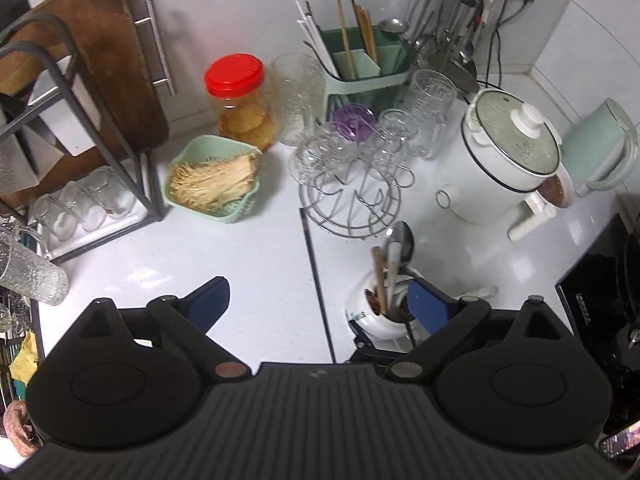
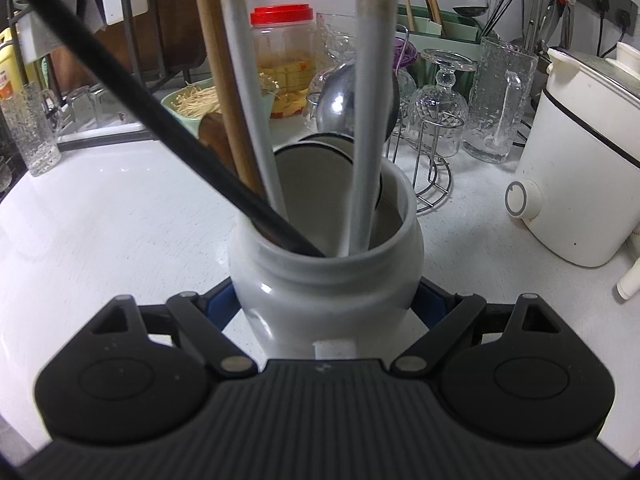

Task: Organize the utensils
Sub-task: 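Move the open left tool to the thin black chopstick on the counter, then close the left tool on the black chopstick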

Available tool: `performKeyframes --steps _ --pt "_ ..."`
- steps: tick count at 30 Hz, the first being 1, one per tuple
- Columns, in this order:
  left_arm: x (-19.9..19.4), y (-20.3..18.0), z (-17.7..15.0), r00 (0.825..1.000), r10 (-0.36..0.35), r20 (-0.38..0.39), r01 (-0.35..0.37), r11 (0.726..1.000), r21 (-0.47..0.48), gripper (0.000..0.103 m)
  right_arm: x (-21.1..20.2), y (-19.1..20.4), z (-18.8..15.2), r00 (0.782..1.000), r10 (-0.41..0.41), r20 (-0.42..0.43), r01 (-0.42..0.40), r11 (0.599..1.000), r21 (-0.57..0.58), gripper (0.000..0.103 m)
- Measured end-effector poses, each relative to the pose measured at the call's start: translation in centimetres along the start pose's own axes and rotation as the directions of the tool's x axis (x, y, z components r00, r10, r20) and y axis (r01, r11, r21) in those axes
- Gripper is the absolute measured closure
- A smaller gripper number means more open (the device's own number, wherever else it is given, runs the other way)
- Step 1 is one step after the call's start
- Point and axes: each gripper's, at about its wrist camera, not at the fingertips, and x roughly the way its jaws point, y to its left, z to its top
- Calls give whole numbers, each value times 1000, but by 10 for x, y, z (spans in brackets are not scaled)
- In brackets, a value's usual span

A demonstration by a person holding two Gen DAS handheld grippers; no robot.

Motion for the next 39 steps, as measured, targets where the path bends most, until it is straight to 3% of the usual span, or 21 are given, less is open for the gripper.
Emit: performKeyframes --steps 6,15,22,30,36,39 --pt "16 24 -18 998 51 -22 -52 997 -48 3 -1 -1 1 1000 -9 -13 9 1000 11 12" --pt "71 61 -71 998 -43 -53 35 990 -136 4 -7 -5 -4 1000 -22 -16 22 999 26 12" --pt "122 64 -98 996 -57 -67 44 983 -178 5 -16 -10 -12 999 -41 -18 42 998 41 12" --pt "171 49 -88 996 -69 -52 59 983 -175 9 -24 -15 -18 998 -54 -23 55 997 55 12" --pt "211 34 -60 996 -75 -54 66 985 -157 24 -27 -16 -18 998 -56 -32 57 997 59 12" --pt "233 30 -48 997 -60 -49 53 989 -136 37 -27 -17 -19 998 -52 -33 53 997 54 12"
